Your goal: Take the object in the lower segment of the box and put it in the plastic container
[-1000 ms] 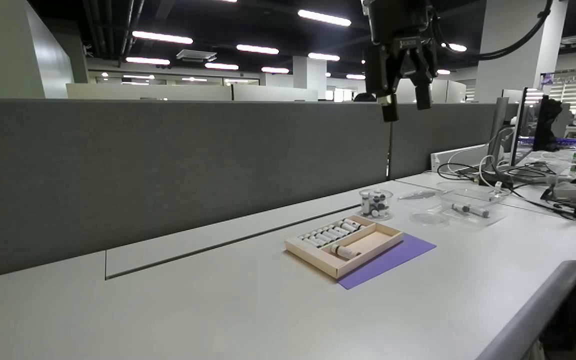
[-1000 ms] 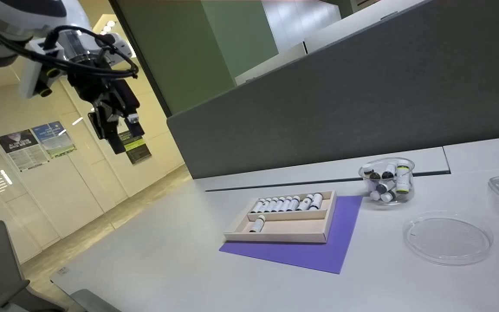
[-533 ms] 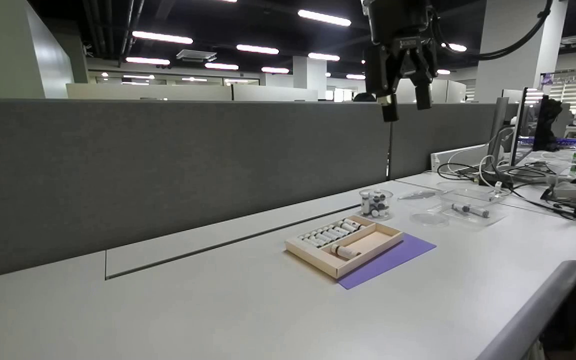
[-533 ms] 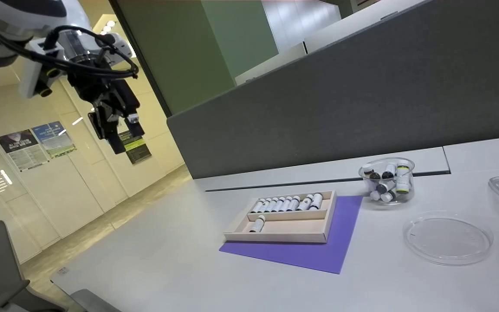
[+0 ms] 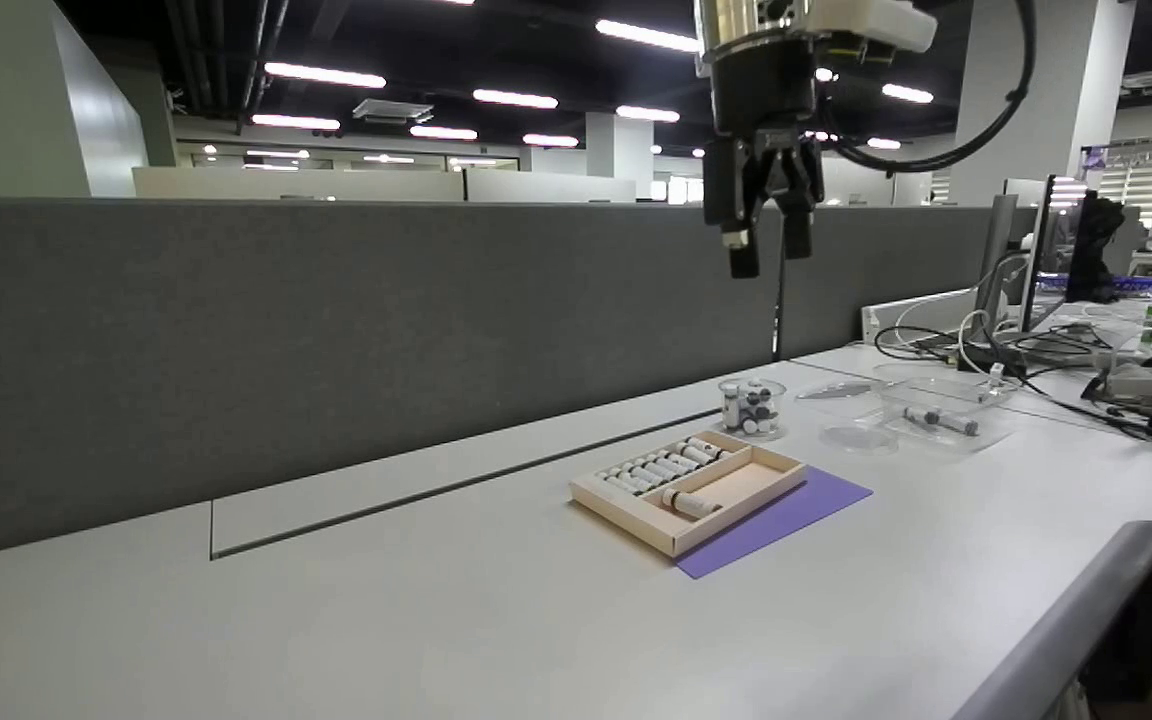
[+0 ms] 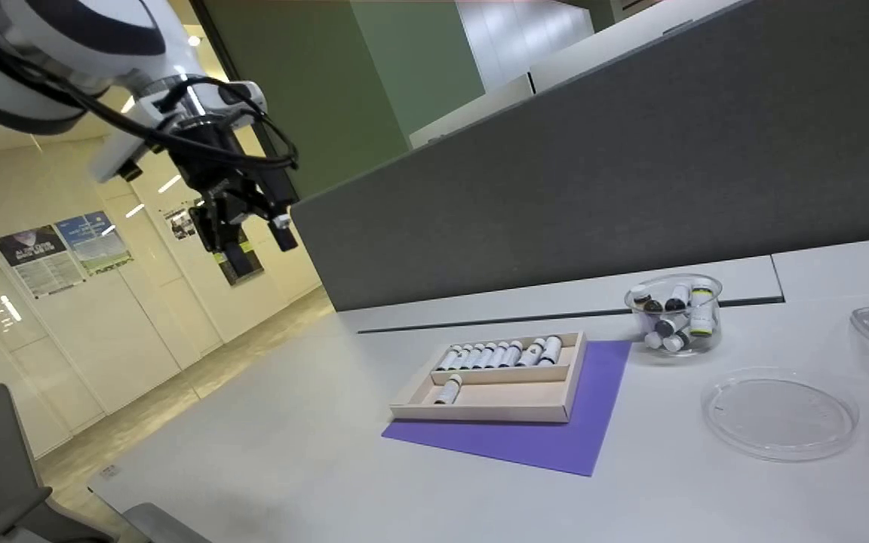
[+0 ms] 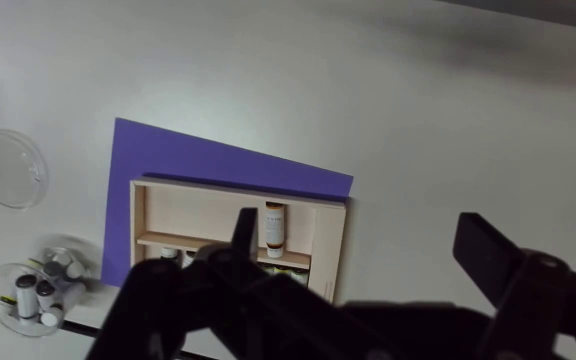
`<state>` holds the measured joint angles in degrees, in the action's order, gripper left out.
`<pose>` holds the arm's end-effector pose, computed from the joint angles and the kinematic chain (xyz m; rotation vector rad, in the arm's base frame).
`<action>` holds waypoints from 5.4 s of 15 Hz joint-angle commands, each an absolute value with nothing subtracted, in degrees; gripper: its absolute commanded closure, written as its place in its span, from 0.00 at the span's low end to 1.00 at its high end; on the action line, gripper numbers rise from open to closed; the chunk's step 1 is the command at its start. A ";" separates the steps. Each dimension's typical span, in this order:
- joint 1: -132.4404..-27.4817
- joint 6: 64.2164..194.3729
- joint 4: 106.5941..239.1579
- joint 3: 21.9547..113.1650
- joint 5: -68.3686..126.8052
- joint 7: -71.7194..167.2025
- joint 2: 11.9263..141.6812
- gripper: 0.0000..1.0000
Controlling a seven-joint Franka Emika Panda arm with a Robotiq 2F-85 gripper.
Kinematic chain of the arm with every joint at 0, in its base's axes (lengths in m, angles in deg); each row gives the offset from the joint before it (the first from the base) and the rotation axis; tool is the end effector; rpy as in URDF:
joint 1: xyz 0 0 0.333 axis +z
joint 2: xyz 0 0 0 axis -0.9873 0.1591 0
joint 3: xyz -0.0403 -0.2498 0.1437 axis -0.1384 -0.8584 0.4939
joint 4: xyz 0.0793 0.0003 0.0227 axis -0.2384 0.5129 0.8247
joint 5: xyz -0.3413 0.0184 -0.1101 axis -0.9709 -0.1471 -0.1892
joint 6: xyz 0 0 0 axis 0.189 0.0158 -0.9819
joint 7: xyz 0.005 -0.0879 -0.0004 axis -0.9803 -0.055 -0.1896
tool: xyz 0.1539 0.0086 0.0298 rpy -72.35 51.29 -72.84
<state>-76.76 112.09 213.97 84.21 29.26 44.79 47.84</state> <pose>0.4204 0.1207 0.3613 3.0243 0.2714 -0.0740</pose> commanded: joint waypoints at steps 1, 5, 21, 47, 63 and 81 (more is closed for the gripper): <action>-76.10 117.54 207.89 81.23 29.02 51.37 59.85 0.00; -76.11 120.21 198.21 79.55 28.54 54.74 74.33 0.00; -73.53 113.50 180.45 77.16 29.25 51.73 95.47 0.00; -82.64 118.15 181.39 74.62 37.17 54.35 101.64 0.97; -89.90 129.85 208.89 58.98 34.64 44.50 75.26 0.95; -88.06 141.85 207.66 49.14 15.88 26.32 77.80 0.95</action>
<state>-87.61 141.81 208.68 49.40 16.47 27.71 77.17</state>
